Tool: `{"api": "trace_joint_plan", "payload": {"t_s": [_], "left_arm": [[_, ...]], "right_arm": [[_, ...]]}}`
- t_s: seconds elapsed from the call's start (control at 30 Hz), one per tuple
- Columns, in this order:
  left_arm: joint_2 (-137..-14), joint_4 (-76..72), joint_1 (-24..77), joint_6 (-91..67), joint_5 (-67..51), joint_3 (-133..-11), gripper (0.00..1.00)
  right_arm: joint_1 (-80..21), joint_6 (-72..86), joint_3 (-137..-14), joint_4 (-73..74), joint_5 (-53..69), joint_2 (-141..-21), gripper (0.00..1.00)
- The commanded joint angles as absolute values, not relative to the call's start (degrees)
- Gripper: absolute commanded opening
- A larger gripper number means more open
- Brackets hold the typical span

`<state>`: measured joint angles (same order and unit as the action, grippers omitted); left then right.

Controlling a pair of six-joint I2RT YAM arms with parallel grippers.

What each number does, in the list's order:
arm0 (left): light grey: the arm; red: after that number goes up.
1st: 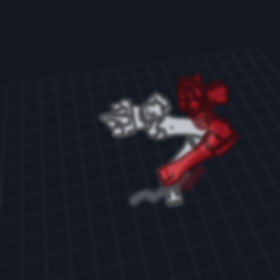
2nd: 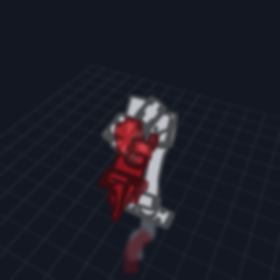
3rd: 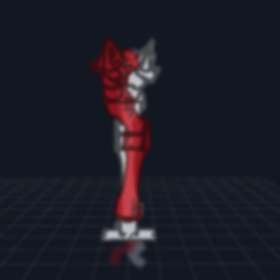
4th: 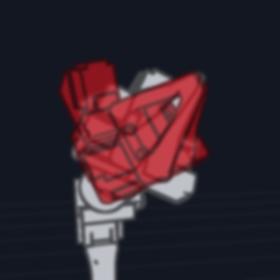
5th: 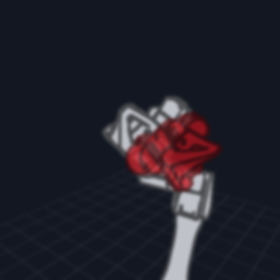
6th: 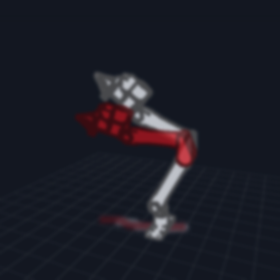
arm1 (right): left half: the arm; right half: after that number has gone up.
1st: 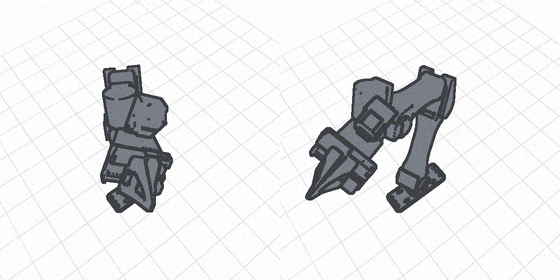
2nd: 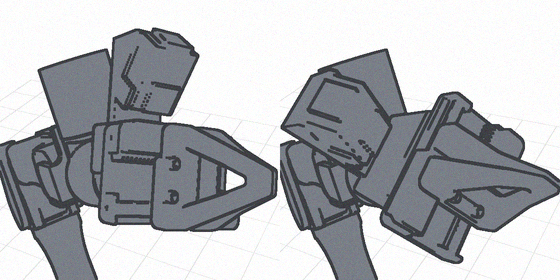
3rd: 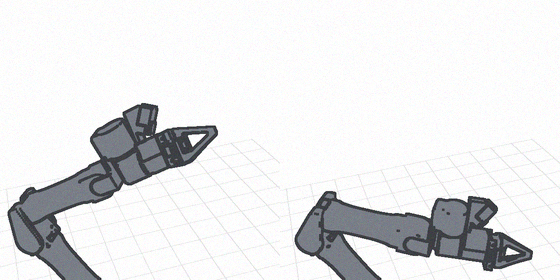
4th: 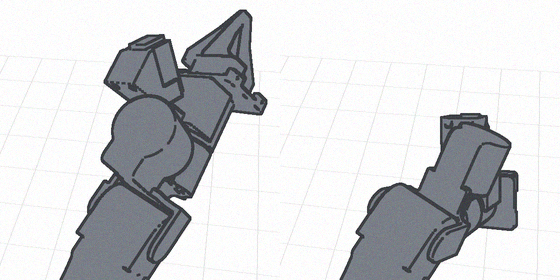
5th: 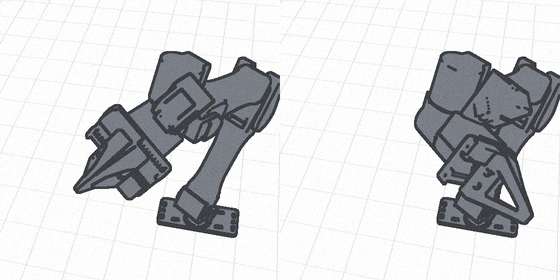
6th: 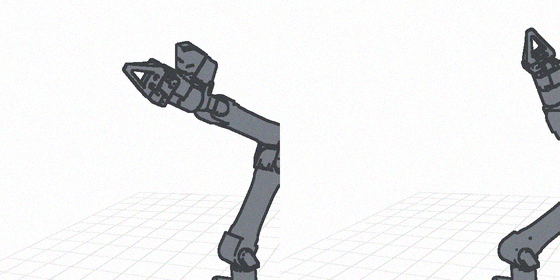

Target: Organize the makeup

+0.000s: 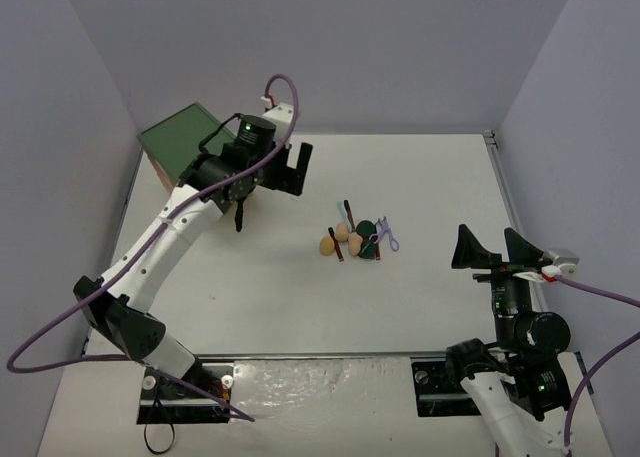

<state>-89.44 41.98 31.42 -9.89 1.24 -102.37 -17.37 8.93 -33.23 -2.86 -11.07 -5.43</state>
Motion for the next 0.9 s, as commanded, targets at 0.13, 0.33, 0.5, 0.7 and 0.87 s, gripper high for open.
{"api": "trace_joint_plan", "payload": {"t_s": [0.13, 0.33, 0.5, 0.7, 0.87], "left_arm": [[-93.5, 30.2, 40.9, -24.3, 6.5, -91.7, 0.96], [-103.8, 28.2, 42.9, -26.5, 4.9, -92.8, 0.86], [-108.3, 26.9, 42.9, -26.2, 2.8, -93.1, 0.79], [-111.9, 26.2, 42.9, -26.3, 1.2, -92.9, 0.71], [-113.7, 25.9, 42.9, -26.6, 0.1, -92.5, 0.64]], "right_arm": [[-17.9, 8.3, -33.2, -8.6, -10.3, -7.4, 1.0], [-17.9, 8.3, -33.2, -8.5, -10.1, -7.4, 1.0], [-17.9, 8.3, -33.2, -8.4, -10.1, -7.1, 1.0], [-17.9, 8.3, -33.3, -8.3, -10.3, -7.0, 1.0], [-17.9, 8.3, -33.2, -8.3, -10.4, -7.0, 1.0]]}}
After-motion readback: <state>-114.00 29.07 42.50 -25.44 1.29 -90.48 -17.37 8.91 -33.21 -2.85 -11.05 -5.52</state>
